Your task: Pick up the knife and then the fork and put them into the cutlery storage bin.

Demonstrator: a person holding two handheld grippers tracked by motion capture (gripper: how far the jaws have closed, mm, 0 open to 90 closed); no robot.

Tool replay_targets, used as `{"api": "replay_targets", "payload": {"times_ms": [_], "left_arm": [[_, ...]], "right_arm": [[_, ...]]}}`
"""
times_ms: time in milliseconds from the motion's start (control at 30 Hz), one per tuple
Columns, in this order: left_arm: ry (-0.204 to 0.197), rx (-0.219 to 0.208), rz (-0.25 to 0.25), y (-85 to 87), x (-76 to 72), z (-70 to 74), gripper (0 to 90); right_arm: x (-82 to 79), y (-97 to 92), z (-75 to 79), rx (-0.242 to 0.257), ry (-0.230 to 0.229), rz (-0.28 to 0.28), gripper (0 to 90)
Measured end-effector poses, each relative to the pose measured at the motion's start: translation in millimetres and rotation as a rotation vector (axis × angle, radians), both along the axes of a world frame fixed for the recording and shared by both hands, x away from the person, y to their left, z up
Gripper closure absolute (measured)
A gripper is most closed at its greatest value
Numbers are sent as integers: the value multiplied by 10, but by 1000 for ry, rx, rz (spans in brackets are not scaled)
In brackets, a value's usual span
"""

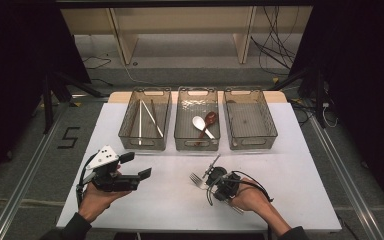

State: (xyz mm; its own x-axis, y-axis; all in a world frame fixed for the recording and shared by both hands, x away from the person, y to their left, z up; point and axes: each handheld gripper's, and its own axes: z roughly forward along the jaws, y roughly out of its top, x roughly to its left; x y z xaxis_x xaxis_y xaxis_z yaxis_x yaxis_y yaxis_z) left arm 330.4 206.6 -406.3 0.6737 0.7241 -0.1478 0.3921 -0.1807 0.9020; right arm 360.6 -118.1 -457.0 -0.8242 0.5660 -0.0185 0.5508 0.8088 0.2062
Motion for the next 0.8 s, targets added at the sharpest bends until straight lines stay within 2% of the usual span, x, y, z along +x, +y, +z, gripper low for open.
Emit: {"api": "replay_targets", "payload": {"times_ms": [67, 233, 500, 800], "left_arm": [[0, 1, 0, 2, 1, 0, 156], [-1, 1, -1, 1, 1, 0, 156], [0, 2, -1, 1, 2, -3, 156], [0, 3, 0, 0, 4, -3, 156]], "right_arm": [[3, -19, 18, 4, -5, -9, 849], [34, -93, 132, 53, -34, -42, 849], [131, -283, 355, 184, -102, -121, 849], [216, -434, 502, 244, -152, -174, 849]]}}
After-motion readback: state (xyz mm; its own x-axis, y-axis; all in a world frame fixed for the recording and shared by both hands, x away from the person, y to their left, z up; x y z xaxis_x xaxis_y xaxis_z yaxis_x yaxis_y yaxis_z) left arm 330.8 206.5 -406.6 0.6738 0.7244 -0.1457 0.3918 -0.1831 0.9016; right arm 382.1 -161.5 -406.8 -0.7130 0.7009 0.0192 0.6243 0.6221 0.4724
